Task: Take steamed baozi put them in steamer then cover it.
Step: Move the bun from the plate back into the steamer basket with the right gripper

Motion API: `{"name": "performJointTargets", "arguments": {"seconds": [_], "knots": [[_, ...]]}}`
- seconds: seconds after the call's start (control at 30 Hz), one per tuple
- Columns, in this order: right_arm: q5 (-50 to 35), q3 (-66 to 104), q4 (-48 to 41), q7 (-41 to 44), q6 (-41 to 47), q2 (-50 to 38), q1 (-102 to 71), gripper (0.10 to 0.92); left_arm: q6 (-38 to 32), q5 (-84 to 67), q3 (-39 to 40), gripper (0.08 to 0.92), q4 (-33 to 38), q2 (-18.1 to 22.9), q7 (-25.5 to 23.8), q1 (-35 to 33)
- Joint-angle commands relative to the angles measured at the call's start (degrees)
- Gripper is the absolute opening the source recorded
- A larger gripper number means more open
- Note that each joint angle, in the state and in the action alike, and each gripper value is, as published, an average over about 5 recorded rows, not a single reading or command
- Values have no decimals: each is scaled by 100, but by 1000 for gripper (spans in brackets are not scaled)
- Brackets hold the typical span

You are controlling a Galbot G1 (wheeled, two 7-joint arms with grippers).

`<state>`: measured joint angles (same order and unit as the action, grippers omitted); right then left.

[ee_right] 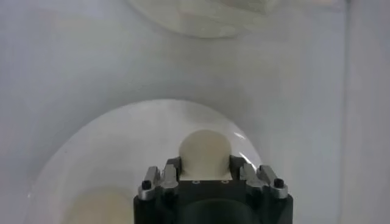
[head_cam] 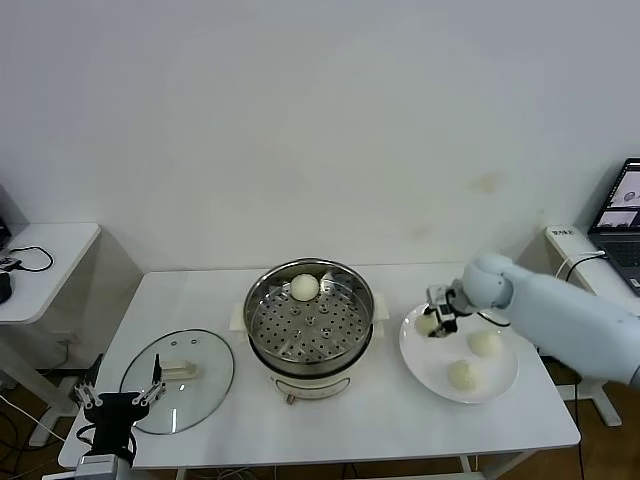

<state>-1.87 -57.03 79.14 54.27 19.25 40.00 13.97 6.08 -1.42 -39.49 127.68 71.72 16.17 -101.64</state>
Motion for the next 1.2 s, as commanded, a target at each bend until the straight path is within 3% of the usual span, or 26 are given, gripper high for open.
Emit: {"name": "performJointTargets", "arguments": {"seconds": [0.03,0.23,0.43,0.77,1.2], "knots": [[-1238,-1106,521,93,191,-40,2298,518,4,-3,10,823,16,-6,-4,1],[-2220,-1594,1005,-127,660,662,3091,518,12,-9,41,823,64,-69,-10,21],[-2892,-1522,1038,-554,1082,1521,2770,520,24,-24,14,823,61,-139,-14,54],[-3260,-1359,468,-1159,1693,2969,1748,524,59,-13,-52,823,60,-89,-18,84],[-3025,-1186,-462,-1495,1861,3674,821,526,55,5,-38,823,102,-8,-21,98]]}}
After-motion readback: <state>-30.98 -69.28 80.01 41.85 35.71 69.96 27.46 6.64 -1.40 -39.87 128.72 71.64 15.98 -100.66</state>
